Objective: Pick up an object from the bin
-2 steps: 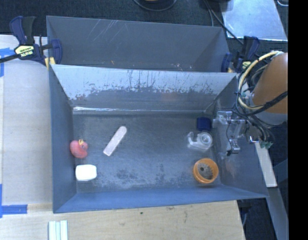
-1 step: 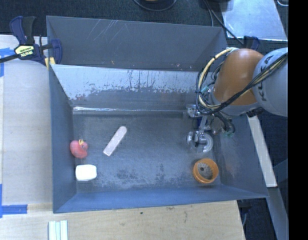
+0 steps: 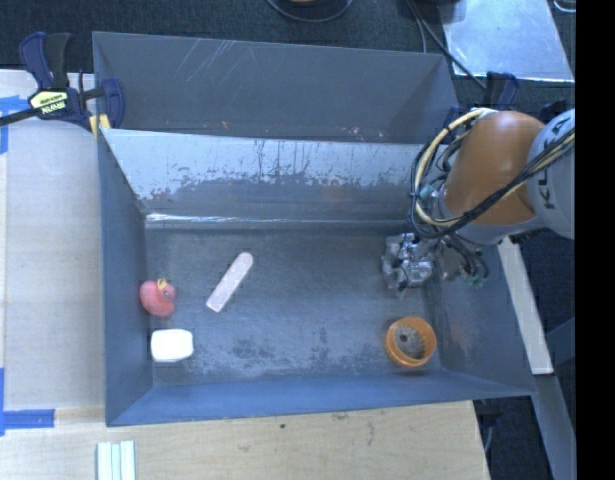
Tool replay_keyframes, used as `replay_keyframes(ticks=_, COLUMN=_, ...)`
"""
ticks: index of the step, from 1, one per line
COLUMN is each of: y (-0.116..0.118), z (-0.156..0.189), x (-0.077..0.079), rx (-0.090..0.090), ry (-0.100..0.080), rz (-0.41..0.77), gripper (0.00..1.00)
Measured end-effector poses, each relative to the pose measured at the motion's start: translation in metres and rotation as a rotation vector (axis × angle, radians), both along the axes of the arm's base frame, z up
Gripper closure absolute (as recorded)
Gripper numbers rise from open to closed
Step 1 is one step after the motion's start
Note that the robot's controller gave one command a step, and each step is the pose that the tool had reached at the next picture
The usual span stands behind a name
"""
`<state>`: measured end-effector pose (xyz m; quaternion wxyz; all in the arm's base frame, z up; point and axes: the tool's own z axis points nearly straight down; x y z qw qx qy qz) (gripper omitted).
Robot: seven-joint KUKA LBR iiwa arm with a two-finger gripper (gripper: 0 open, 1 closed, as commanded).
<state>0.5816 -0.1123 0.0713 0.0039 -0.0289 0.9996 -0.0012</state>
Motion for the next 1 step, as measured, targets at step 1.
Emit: replay_keyframes(ticks=1, y=0.0, z=0.0, x=0.0, rx=0.0, ry=0.0, rz=0.001, gripper=1.0)
